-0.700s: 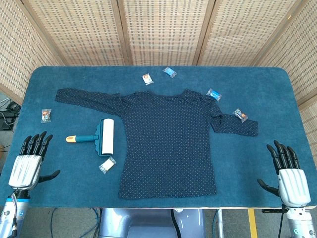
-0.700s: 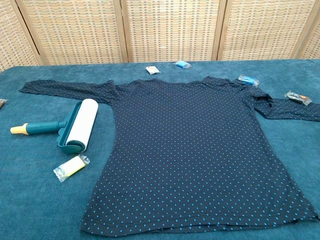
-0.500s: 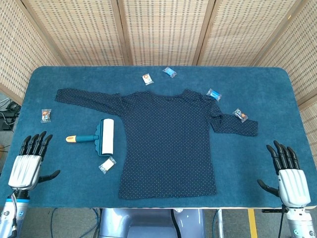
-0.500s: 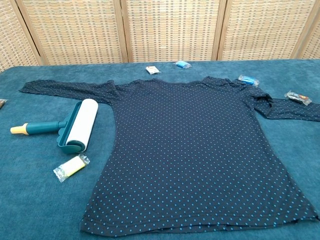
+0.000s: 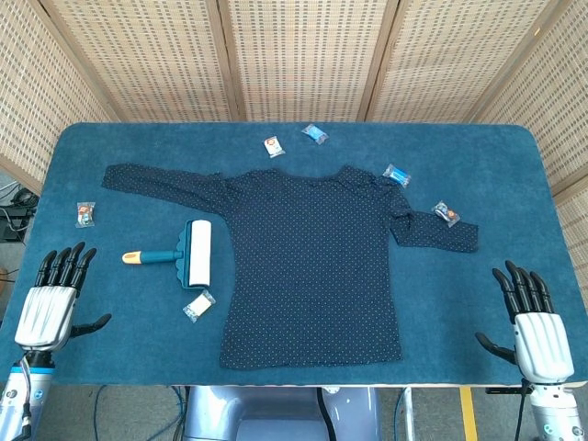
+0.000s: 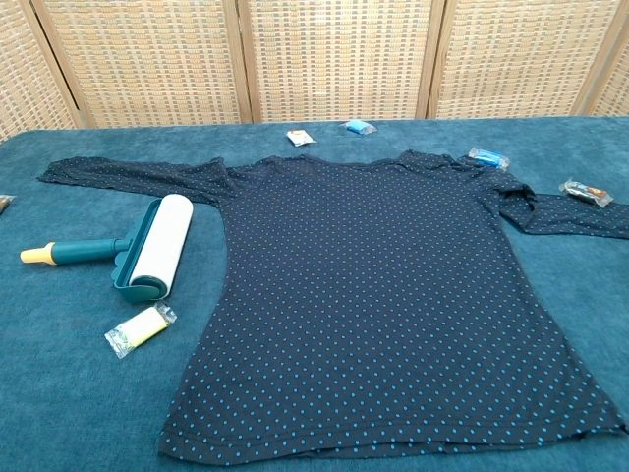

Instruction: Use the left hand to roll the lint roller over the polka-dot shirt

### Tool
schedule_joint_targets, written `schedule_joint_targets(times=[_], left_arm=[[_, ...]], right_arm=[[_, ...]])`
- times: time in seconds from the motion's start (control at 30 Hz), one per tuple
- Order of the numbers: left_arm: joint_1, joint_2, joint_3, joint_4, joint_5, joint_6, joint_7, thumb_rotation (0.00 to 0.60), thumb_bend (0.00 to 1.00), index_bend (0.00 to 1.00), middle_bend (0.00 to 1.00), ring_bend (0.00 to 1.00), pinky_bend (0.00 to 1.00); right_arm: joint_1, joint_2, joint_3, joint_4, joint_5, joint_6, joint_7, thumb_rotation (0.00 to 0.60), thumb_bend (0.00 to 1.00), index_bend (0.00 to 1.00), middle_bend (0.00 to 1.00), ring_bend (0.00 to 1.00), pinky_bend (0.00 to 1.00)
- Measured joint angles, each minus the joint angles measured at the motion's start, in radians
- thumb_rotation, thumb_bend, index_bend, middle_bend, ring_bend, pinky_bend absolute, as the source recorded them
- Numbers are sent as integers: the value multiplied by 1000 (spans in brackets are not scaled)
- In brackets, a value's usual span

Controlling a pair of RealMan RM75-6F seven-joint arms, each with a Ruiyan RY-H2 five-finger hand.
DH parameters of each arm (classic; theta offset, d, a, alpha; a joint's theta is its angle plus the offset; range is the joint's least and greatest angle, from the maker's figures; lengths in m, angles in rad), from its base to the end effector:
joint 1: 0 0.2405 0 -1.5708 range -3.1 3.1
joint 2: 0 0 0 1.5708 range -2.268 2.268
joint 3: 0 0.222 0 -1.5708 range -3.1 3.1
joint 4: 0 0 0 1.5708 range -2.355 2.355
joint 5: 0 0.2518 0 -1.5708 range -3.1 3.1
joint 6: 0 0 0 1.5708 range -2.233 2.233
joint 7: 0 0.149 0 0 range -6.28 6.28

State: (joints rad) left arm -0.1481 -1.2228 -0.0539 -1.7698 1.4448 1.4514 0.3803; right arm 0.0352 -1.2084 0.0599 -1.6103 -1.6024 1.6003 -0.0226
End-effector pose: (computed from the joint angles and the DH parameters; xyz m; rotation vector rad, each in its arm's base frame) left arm -0.2376 0.1982 0.0602 -1.4683 -0.8251 -0.8198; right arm -0.2724 -0.1731 0.0918 1.3453 -0.8497 1.0495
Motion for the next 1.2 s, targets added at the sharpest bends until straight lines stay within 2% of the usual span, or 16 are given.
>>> schedule_joint_targets(times=[0.5,0.6,0.63,0.7,0.77,0.8,0.87,0.93,1.03,1.2], left_arm=[[-4,-5,-1,2,-10,-7,8,600,27,0,0,0,0],[-7,-5,-3,2,-14,-10,12,600,27,0,0,0,51],[-8,-6,-4,1,-15,-11,14,600,27,0,0,23,114],[-12,-8,-8,1,-18,-14,16,600,29,0,75,145,254],[-17,-12,-13,1,-21,-17,17,600,34,0,304,349,411],[-21,-15,-16,4,-22,-20,16,600,34,0,388,407,452],[-30,-20,-21,13,-27,-32,13,600,40,2,628,572,566],[-40,-22,-25,17,-37,-50,17,600,52,38,776,685,634],[-61,-16,-34,16,-65,-97,17,600,73,159,874,768,686],[-121,23,-61,-1,-163,-231,7,600,193,328,916,806,711]], right_arm=[[-1,1,-2,1,1,-1,4,600,132,0,0,0,0],[-2,2,0,0,2,1,7,600,132,0,0,0,0],[-2,3,0,0,3,3,8,600,132,0,0,0,0],[-3,4,1,0,5,4,11,600,132,0,0,0,0],[-3,5,2,0,7,3,13,600,132,0,0,0,0],[-3,5,2,0,8,1,13,600,132,0,0,0,0],[-2,5,1,1,10,-2,14,600,132,0,0,0,0],[-1,4,1,2,11,-5,13,600,132,0,0,0,0],[1,2,1,3,16,-13,11,600,132,0,0,0,0],[5,-2,3,9,25,-23,12,600,132,0,0,0,0]])
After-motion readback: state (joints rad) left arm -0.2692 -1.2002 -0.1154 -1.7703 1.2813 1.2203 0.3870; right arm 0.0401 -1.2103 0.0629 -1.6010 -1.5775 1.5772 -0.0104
